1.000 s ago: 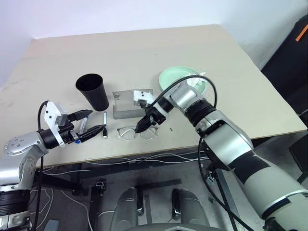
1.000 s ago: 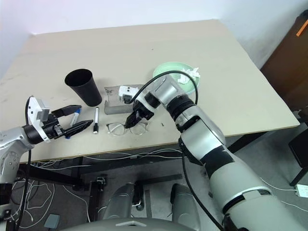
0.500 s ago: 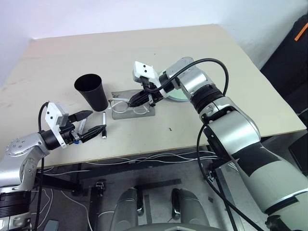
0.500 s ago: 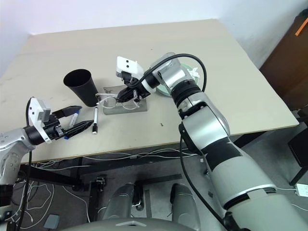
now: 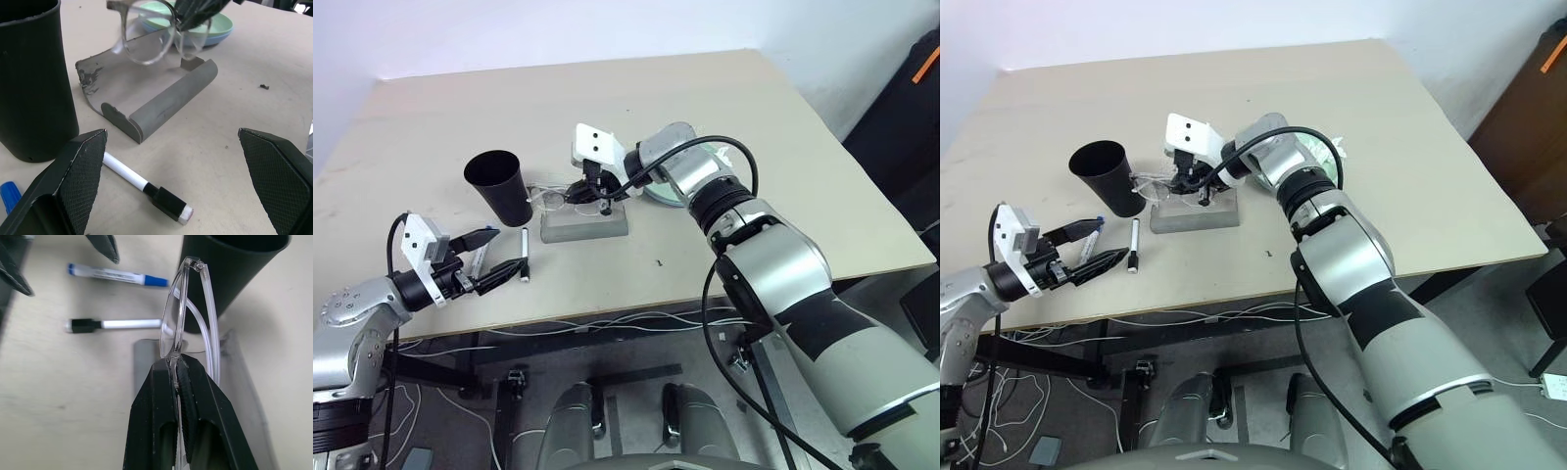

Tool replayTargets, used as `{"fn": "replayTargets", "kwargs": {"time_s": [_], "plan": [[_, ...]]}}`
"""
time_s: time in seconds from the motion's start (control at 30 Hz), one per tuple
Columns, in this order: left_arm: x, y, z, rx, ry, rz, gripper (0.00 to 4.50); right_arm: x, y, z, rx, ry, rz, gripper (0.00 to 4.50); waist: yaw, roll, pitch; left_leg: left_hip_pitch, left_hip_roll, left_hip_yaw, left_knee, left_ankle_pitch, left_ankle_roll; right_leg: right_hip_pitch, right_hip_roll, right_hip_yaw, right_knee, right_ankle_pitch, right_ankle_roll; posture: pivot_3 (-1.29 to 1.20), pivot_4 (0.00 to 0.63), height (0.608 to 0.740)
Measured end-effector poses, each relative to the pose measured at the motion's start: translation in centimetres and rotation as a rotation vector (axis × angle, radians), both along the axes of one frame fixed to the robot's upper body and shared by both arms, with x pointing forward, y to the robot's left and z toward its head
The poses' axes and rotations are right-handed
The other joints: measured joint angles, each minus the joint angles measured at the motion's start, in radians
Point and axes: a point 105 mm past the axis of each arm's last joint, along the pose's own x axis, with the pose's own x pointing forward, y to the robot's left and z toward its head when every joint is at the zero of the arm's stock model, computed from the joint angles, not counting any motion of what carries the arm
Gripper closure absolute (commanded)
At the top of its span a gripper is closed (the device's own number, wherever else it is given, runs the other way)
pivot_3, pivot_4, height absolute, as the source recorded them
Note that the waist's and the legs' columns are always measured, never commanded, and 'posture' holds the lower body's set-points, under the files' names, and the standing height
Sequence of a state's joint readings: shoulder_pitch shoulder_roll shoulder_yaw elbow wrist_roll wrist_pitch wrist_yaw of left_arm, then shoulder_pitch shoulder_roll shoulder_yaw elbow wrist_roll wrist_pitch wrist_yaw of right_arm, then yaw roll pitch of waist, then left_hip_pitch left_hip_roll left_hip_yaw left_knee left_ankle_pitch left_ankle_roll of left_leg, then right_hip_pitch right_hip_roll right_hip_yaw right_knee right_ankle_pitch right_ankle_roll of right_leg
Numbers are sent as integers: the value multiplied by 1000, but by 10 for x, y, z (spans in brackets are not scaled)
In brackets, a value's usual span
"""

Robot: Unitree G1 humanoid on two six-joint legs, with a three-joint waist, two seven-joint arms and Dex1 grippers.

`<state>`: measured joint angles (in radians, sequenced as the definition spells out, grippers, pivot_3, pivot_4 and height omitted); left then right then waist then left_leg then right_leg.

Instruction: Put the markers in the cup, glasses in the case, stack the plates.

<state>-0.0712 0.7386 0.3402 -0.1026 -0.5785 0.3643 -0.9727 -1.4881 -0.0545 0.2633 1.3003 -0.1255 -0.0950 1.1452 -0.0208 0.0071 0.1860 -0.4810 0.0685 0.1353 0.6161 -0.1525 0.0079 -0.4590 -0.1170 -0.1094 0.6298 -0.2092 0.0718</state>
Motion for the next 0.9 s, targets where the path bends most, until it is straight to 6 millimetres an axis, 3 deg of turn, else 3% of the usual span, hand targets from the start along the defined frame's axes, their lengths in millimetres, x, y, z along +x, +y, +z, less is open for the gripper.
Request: {"fn": "replayTargets", "kwargs": {"time_s": [0.43, 0.87, 0.9], "plan": [[-2, 0, -2, 1, 2, 8, 0, 5, -8, -47, -130, -26, -57, 4490, -1, 0, 0, 1, 0, 0, 0, 1, -1, 1, 0, 0, 1, 0, 0, 0, 150, 739], [-4, 1, -2, 2, -3, 5, 0, 1, -5, -50, -150, -12, -36, 4490, -2, 0, 0, 1, 0, 0, 0, 1, -1, 1, 1, 0, 1, 0, 0, 0, 150, 739], [-4, 1, -2, 3, -7, 3, 0, 1, -5, -50, -148, -11, -38, 3927, -2, 0, 0, 1, 0, 0, 0, 1, -1, 1, 1, 0, 1, 0, 0, 0, 150, 739]]}}
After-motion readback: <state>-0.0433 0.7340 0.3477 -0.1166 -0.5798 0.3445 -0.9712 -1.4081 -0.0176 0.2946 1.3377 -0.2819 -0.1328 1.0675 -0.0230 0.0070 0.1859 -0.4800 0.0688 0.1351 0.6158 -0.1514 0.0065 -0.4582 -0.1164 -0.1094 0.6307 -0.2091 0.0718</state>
